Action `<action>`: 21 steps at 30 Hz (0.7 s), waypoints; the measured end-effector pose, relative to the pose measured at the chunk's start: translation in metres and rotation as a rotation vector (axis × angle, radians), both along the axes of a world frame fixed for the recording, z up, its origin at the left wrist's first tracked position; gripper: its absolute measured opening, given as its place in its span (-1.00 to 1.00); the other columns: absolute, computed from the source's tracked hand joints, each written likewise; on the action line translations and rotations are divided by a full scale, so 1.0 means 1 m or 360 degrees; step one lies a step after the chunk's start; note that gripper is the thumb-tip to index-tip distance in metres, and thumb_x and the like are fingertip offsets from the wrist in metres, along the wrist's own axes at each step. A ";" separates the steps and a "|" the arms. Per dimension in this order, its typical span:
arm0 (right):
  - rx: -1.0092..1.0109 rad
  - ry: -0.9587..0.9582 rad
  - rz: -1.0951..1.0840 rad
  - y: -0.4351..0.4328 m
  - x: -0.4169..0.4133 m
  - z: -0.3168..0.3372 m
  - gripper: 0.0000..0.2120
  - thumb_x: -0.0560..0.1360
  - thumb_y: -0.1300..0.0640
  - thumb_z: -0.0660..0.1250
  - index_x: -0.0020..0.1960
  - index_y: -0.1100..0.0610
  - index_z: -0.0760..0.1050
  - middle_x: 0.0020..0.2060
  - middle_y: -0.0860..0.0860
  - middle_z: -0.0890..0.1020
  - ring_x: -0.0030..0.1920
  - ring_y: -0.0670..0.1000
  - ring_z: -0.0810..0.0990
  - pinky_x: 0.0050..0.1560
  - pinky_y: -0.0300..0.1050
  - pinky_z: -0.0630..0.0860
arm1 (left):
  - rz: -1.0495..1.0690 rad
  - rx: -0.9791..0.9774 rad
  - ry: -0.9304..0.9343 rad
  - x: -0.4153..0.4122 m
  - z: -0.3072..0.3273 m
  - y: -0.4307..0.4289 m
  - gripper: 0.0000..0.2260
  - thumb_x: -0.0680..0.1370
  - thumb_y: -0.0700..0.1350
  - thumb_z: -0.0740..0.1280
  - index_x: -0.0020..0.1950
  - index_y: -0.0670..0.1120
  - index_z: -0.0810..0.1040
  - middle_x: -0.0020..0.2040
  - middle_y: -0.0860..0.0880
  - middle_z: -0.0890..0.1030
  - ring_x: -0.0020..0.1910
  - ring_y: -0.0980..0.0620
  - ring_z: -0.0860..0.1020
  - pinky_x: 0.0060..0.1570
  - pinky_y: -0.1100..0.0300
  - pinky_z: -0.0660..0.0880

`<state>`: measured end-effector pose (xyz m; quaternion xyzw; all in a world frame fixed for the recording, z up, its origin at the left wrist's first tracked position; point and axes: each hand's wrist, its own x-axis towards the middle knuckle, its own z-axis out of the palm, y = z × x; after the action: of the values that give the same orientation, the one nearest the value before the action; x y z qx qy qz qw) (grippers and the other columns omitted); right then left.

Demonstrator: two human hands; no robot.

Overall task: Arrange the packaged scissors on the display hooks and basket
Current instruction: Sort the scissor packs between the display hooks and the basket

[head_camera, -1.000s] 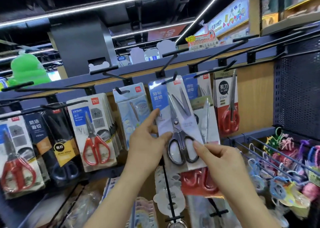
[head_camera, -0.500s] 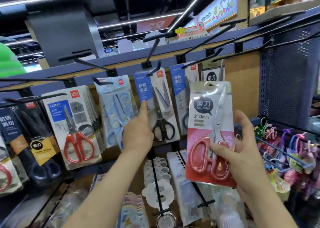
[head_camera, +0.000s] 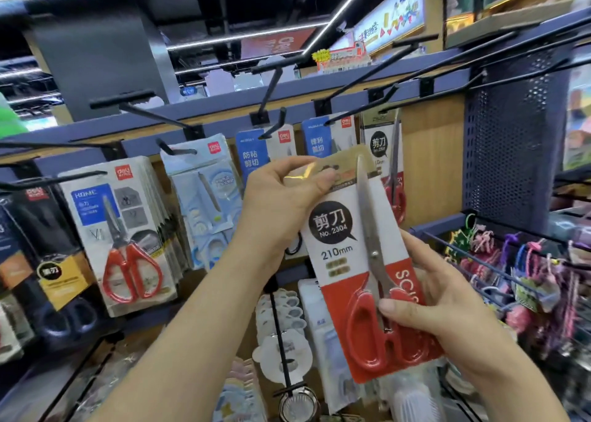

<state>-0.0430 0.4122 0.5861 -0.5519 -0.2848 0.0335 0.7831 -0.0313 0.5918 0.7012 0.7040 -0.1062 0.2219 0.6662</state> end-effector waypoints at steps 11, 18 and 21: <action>-0.0268 0.0148 -0.0671 -0.053 0.008 -0.007 -0.66 0.52 -0.04 0.18 -0.05 0.09 0.68 -0.16 0.01 0.75 -0.17 -0.11 0.71 -0.20 -0.32 0.59 | -0.0279 -0.0035 -0.0070 0.013 0.011 -0.074 -0.91 0.43 -0.21 0.50 -0.09 -0.14 0.65 -0.18 -0.13 0.71 -0.25 -0.08 0.68 -0.22 0.09 0.64; -0.0059 0.0072 -0.1142 -0.075 0.024 0.009 -0.53 0.53 -0.19 0.19 -0.14 0.18 0.65 -0.27 0.19 0.70 -0.32 0.03 0.64 -0.29 -0.11 0.57 | -0.0390 -0.0274 -0.0096 0.034 0.029 -0.132 -0.90 0.50 -0.17 0.46 -0.19 -0.14 0.60 -0.26 -0.11 0.68 -0.29 -0.05 0.65 -0.19 0.03 0.63; -0.0043 0.0070 -0.1191 -0.079 0.031 0.016 -0.39 0.53 -0.29 0.23 -0.16 0.30 0.57 -0.24 0.34 0.62 -0.35 0.11 0.55 -0.28 -0.01 0.47 | -0.0278 -0.0202 -0.0213 0.043 0.035 -0.140 -0.86 0.53 -0.10 0.44 -0.21 -0.10 0.61 -0.27 -0.08 0.69 -0.29 -0.05 0.67 -0.16 -0.05 0.64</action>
<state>-0.0119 0.3329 0.6019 -0.6272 -0.0462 -0.2393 0.7397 0.0121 0.4515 0.7361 0.6321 -0.1970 0.2157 0.7177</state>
